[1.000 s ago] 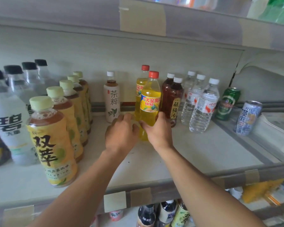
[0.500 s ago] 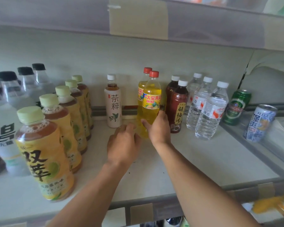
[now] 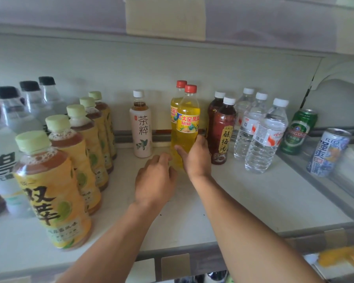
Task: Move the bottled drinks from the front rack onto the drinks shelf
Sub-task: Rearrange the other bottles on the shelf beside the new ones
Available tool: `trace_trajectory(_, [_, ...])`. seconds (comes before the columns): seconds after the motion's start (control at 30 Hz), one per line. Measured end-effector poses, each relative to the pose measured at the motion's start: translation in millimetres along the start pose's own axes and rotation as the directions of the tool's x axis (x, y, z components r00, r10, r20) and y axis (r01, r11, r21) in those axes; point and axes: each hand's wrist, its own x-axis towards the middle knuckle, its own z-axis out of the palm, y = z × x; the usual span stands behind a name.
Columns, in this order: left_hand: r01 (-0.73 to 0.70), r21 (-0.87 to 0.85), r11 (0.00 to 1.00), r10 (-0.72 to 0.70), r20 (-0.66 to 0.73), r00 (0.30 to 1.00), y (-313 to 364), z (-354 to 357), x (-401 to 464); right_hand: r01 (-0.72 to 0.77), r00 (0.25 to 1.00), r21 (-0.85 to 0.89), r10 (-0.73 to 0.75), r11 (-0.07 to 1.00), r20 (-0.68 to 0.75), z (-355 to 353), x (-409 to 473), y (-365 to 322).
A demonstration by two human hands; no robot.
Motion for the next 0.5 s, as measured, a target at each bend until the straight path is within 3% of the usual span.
trace_trajectory(0.23, [0.016,-0.005,1.000,-0.016,0.005,1.000,-1.2,2.0,0.5,0.001,0.998,0.033,0.001,0.999,-0.057,-2.9,-3.5,2.4])
trace_trajectory(0.5, [0.024,-0.012,1.000,-0.024,0.009,1.000,-1.4,2.8,2.0,0.009,1.000,0.011,-0.008,1.000,-0.025,-2.7,0.2,3.1])
